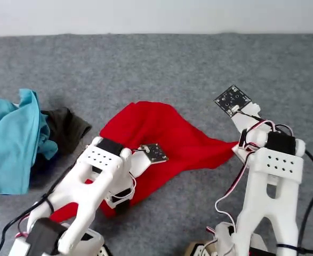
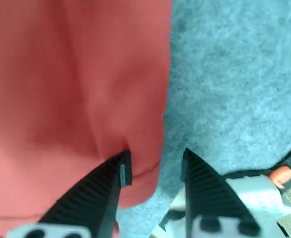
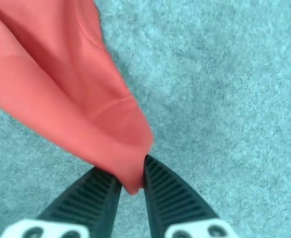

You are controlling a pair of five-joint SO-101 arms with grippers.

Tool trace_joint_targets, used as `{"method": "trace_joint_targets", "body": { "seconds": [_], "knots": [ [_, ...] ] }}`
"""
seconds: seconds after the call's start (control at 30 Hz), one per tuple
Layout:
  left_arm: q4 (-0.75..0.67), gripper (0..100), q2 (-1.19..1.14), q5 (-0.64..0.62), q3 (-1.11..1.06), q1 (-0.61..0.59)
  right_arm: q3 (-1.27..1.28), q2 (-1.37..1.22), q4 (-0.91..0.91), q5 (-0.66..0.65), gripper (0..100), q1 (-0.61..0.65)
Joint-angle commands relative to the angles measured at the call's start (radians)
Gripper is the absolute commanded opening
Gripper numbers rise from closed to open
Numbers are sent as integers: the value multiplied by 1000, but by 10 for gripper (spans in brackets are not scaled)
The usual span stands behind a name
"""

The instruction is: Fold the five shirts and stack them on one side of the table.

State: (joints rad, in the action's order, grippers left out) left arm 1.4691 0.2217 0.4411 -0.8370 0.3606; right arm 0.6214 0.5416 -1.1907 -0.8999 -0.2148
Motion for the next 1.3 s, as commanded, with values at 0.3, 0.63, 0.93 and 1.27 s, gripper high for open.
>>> {"method": "trace_joint_targets", "body": {
  "seconds": [0.3,0.63,0.93,1.27],
  "knots": [
    [-176,162,-265,-38,5,0,-48,33,4,-3,10,4],
    [-190,15,-135,-49,7,2,-48,42,4,-3,10,2],
    [-29,15,316,-46,93,-52,-137,44,1,-2,10,-13],
    [3,15,517,-44,476,-350,-509,44,-90,6,9,-22]
  ]
}}
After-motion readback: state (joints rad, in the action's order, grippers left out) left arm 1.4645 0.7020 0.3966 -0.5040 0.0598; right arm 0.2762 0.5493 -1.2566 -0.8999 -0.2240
